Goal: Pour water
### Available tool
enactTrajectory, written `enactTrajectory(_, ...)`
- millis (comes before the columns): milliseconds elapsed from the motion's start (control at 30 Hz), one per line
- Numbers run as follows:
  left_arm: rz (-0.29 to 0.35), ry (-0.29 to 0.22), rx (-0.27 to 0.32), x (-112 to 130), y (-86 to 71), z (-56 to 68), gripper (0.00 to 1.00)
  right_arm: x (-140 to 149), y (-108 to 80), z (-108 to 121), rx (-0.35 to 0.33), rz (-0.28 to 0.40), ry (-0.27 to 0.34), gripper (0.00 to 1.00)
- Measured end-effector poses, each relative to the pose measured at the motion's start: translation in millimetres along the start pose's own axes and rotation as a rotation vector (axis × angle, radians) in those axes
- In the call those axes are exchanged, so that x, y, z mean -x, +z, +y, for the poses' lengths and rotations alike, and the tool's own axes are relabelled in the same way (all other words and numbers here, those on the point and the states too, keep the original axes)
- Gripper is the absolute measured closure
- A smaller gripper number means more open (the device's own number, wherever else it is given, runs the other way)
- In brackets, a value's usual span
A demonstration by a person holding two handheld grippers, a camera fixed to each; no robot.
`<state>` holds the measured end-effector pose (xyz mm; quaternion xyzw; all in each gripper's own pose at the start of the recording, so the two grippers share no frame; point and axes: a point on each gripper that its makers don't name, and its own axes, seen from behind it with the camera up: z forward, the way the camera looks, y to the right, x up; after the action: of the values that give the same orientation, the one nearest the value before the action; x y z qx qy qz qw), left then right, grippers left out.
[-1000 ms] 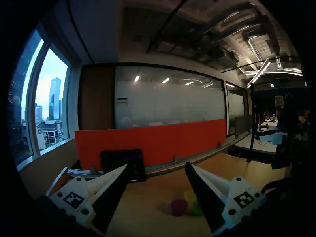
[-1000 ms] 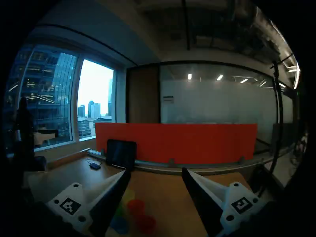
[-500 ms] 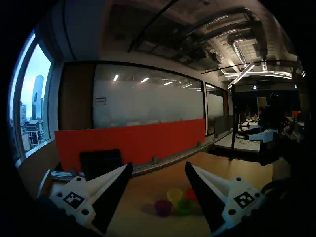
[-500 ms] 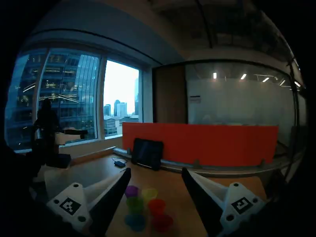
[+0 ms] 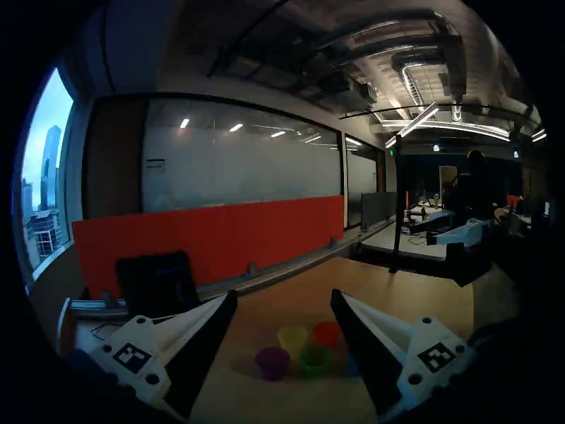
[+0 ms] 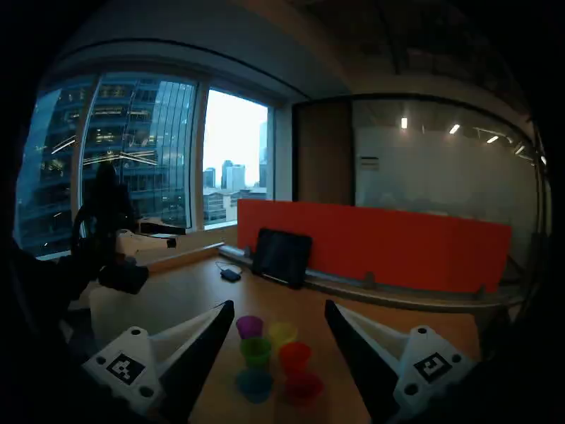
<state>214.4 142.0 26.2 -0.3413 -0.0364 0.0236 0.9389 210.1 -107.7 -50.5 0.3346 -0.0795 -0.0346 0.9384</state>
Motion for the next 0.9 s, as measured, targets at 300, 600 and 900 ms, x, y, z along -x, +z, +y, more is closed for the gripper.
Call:
enactTrajectory(300,-0.048,0.000,0.067,26.7,15.9,10.0,0.02,34.0,6.2,-17.2,-0.056,-0.097,-0.058,0.01)
enactTrajectory(600,-0.090,-0.002,0.123,52.7,27.5,20.3,0.02,59.0,8.9,-20.6,-0.085,-0.150,-0.092,0.01)
enactTrajectory(900,-0.146,0.014,0.152,89.1,41.3,26.0,0.02,90.8,10.8,-19.9,-0.112,-0.212,-0.088,0.01)
